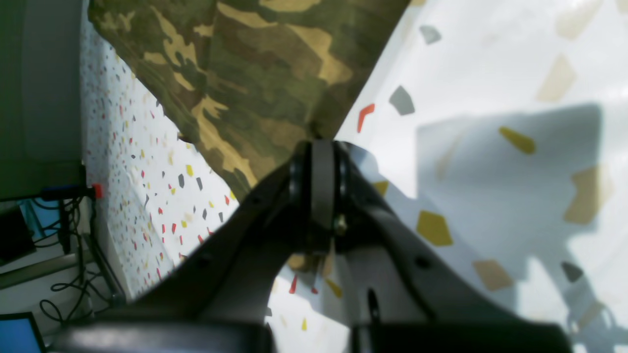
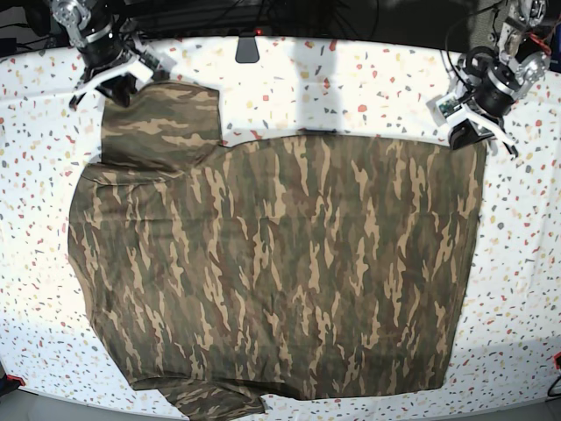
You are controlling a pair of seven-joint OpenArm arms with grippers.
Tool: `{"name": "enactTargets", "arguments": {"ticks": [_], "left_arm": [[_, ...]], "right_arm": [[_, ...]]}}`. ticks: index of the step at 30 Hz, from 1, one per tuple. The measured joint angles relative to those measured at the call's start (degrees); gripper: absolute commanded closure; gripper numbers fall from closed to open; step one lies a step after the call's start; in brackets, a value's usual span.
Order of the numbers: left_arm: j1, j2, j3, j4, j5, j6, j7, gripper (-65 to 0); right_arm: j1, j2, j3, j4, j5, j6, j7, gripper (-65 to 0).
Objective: Fold the T-shirt properly
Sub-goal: 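Lower both grippers and pinch the two corners of the shoulder edge, then lift the held edge with both grippers and stretch it over the shirt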
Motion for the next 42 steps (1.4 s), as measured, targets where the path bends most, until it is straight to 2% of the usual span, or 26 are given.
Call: {"name": "enactTargets", "arguments": {"ticks": [5, 12, 18, 25, 28, 31, 34, 36, 39, 42], "left_arm": [[-1.64, 0.00, -0.02, -0.02, 0.15, -0.13, 0.00, 0.0], [-5.99, 1.44, -0.04, -0.28, 0.57, -1.07, 0.92, 0.0], [-9.94, 3.48, -0.02, -0.28, -5.25, -1.07, 1.79, 0.0], [-13.75, 3.45, -0.04, -0.28, -5.86, -1.03, 1.84, 0.0], [-14.49, 3.48, -0.02, -0.28, -9.42, -1.09, 3.19, 0.0], [-16.00, 3.43, -0.04, -0.39, -10.69, -1.25, 4.79, 0.0], [-17.51, 3.50, -0.02, -0.39, -11.93, -1.25, 4.74, 0.0], [-18.05, 3.48, -0.02, -0.37, -16.33, -1.25, 5.42, 0.0], [-18.45, 3.50, -0.02, -0.37, -22.69, -1.14, 7.76, 0.0], [-18.43, 3.50, -0.02, -0.39, -23.67, -1.22, 7.87, 0.0]], "right_arm": [[3.21, 0.00, 0.00, 0.00, 1.81, -0.15, -0.09, 0.0], [7.69, -0.02, -0.02, 0.00, 7.82, -0.13, -2.05, 0.0], [11.78, -0.09, -0.02, 0.00, 9.94, -0.13, -6.25, 0.0], [17.25, -0.15, -0.02, 0.00, 14.64, 0.04, -8.07, 0.0], [19.50, -0.17, -0.02, 0.00, 15.08, 0.07, -8.74, 0.0], [22.08, -0.17, -0.04, 0.00, 18.84, 0.11, -8.96, 0.0], [24.59, -0.17, -0.07, 0.00, 19.74, 1.62, -8.87, 0.0], [26.10, -0.17, -0.07, 0.00, 22.43, 2.91, -8.90, 0.0], [27.78, -1.97, -0.07, -0.13, 23.02, 3.08, -9.14, 0.0], [29.59, -4.68, -0.07, -0.20, 23.41, 3.26, -9.11, 0.0]]}}
